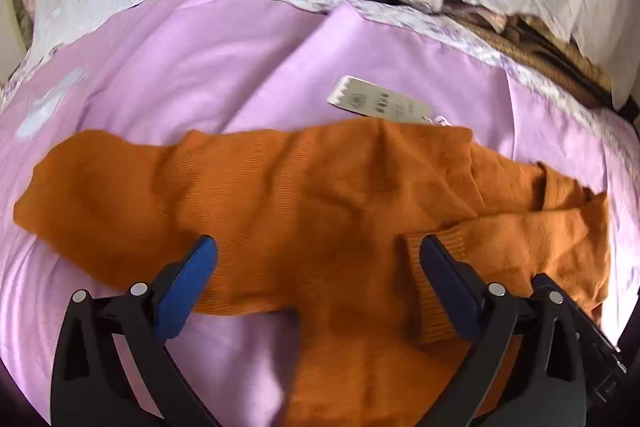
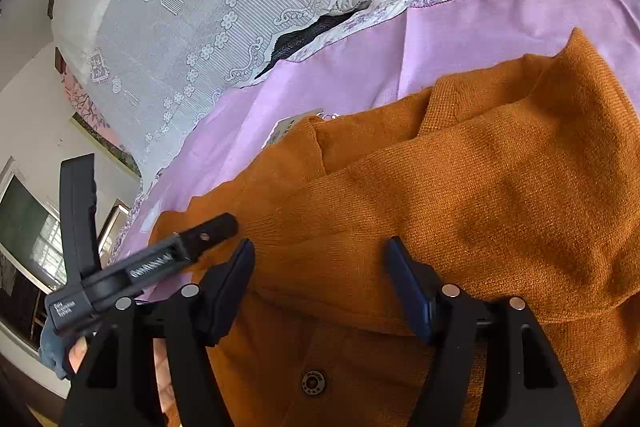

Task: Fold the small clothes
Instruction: 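Open the right gripper to release the folded sleeve, then close the left gripper on the other sleeve cuff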

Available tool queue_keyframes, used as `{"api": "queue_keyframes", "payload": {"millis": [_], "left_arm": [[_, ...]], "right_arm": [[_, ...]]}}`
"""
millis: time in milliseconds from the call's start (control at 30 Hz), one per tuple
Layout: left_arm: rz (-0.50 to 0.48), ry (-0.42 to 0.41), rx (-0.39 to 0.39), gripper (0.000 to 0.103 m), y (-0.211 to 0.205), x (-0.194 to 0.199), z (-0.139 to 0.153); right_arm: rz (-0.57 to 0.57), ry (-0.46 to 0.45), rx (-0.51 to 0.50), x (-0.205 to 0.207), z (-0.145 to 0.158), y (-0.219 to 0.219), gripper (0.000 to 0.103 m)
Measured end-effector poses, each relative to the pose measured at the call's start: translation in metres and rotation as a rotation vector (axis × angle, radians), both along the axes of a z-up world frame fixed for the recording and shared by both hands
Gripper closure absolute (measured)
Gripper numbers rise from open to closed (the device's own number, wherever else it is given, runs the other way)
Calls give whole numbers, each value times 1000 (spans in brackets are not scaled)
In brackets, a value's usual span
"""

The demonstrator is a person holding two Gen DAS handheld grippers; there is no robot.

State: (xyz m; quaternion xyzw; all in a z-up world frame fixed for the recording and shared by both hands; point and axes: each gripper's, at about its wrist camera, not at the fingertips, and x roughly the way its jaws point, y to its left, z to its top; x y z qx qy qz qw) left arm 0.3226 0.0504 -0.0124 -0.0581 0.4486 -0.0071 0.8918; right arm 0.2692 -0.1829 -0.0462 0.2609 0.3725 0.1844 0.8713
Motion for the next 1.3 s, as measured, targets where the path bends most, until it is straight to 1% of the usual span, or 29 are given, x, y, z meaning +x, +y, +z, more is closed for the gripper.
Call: {"api": "queue_keyframes", "payload": {"millis": [67, 133, 167, 200, 233, 300, 333, 367, 400, 433, 467, 500, 567, 633, 667, 700, 733, 800, 833, 900, 933, 967, 1000, 1067, 1100, 1167, 1200, 1233, 1300], "left_arm": [[73, -1, -79, 4, 42, -9, 7], [177, 8, -158, 4, 90, -15, 11], [236, 14, -216, 4, 116, -19, 11], [288, 17, -297, 4, 142, -24, 9], [322, 16, -404, 4, 166, -30, 6], [350, 31, -648, 4, 204, -41, -9], [352, 32, -746, 5, 216, -45, -15], [351, 26, -820, 5, 225, -48, -19], [352, 24, -859, 5, 230, -49, -20], [357, 19, -871, 5, 233, -48, -19], [359, 10, -854, 5, 235, -46, -16], [356, -6, -812, 5, 235, -42, -12], [338, -49, -737, 5, 236, -32, -7], [336, -46, -709, 6, 242, -21, -12], [329, -44, -709, 13, 246, -16, -16], [322, -43, -701, 29, 247, -11, -18], [319, -39, -688, 36, 252, -7, -19], [319, -40, -692, 55, 257, -4, -23], [324, -40, -698, 59, 261, -5, -24], [332, -51, -711, 69, 264, -7, -24], [331, -61, -710, 71, 265, -8, -22], [327, -74, -698, 78, 264, -9, -19], [317, -88, -678, 82, 262, -10, -14], [295, -125, -624, 85, 256, -13, -2], [277, -145, -598, 88, 251, -14, 5], [231, -182, -547, 90, 238, -15, 18], [202, -199, -528, 90, 230, -17, 24], [171, -217, -512, 91, 223, -19, 29], [107, -254, -474, 92, 206, -23, 38]], "right_arm": [[3, -2, -2, 1, 0, 2, 31], [4, -3, -4, 2, 1, 3, 31], [4, -3, -5, 2, 1, 3, 31], [4, -4, -6, 2, 1, 3, 31], [4, -5, -7, 2, 2, 3, 31], [4, -6, -7, 0, 2, 3, 31], [4, -6, -8, 1, 2, 3, 31], [3, -7, -11, 0, 2, 4, 31], [1, -10, -19, -1, 4, 5, 32], [-2, -15, -37, -2, 7, 6, 32], [-5, -26, -59, -5, 10, 9, 33], [-2, -46, -83, -8, 16, 13, 39], [18, -89, -110, -16, 27, 25, 43], [61, -126, -123, -24, 38, 44, 44], [86, -146, -141, -27, 43, 56, 44], [110, -166, -170, -30, 49, 70, 44], [131, -185, -205, -31, 54, 85, 44], [171, -222, -278, -32, 61, 115, 44], [180, -238, -312, -30, 63, 129, 44], [182, -247, -337, -21, 64, 153, 50], [178, -228, -321, -14, 61, 160, 58], [175, -195, -293, -5, 56, 166, 67], [176, -150, -267, 6, 48, 169, 75], [189, -25, -225, 21, 25, 174, 76], [193, 32, -190, 28, 14, 168, 76], [177, 74, -72, 31, 8, 152, 85], [158, 93, -19, 32, 8, 141, 83], [136, 91, 24, 30, 11, 132, 80], [129, 69, 106, 24, 22, 118, 80]]}}
